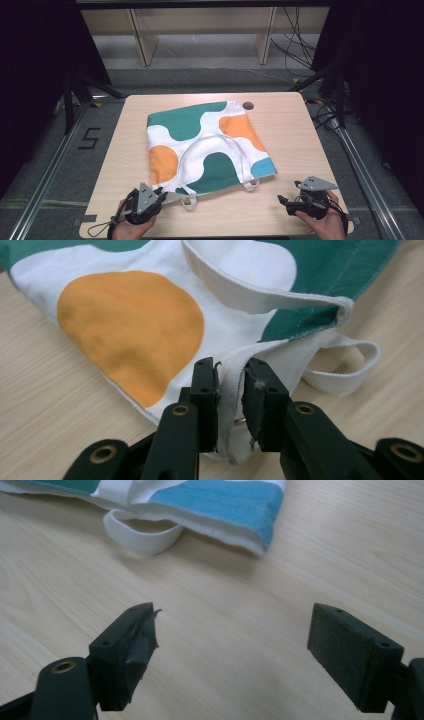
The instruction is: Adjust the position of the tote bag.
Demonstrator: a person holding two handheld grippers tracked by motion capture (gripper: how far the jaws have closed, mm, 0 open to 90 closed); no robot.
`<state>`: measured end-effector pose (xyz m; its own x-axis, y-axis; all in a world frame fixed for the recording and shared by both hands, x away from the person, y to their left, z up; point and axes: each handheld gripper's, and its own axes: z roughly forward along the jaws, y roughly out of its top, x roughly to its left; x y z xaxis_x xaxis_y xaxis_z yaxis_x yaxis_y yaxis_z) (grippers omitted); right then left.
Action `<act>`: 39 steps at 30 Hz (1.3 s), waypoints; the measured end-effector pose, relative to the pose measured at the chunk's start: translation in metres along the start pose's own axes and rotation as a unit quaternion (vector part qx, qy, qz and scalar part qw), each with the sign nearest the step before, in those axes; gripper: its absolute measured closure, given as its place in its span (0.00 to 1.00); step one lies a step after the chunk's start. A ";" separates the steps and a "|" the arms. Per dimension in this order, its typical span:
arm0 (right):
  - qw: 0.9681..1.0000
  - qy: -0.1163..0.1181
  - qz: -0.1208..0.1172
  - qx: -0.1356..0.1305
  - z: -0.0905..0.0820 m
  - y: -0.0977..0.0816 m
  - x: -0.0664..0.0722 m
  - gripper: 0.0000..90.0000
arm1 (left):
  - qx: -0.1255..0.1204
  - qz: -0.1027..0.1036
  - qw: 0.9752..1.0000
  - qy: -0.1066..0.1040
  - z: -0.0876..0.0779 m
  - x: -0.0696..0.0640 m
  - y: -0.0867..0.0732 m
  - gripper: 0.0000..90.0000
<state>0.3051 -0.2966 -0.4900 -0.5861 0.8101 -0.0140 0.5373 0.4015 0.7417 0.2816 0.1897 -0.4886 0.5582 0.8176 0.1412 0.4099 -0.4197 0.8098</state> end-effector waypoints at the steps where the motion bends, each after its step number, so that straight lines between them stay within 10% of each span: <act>1: 1.000 -0.001 0.008 0.005 -0.001 0.002 0.003 0.24 | -0.001 -0.015 1.000 0.003 0.001 0.005 -0.001 0.84; 14: 0.995 -0.019 -0.099 0.020 0.036 0.033 0.009 0.41 | 0.005 -0.040 0.999 0.006 0.004 0.021 -0.005 0.84; 25: 0.989 -0.049 -0.139 -0.021 0.061 0.060 0.016 0.58 | 0.009 -0.047 0.999 0.003 0.004 0.022 -0.005 0.83; 32: 0.985 -0.064 -0.162 0.009 0.082 0.064 0.014 0.77 | 0.011 -0.042 0.999 0.002 0.005 0.023 -0.005 0.82; 39: 0.985 -0.066 -0.161 -0.003 0.063 0.061 0.016 0.91 | 0.003 -0.044 0.999 -0.004 0.006 0.019 -0.004 0.83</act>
<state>0.3666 -0.2323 -0.4869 -0.6409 0.6900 -0.3363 0.3334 0.6448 0.6878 0.2952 0.2046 -0.4926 0.5249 0.8487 0.0647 0.4623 -0.3481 0.8155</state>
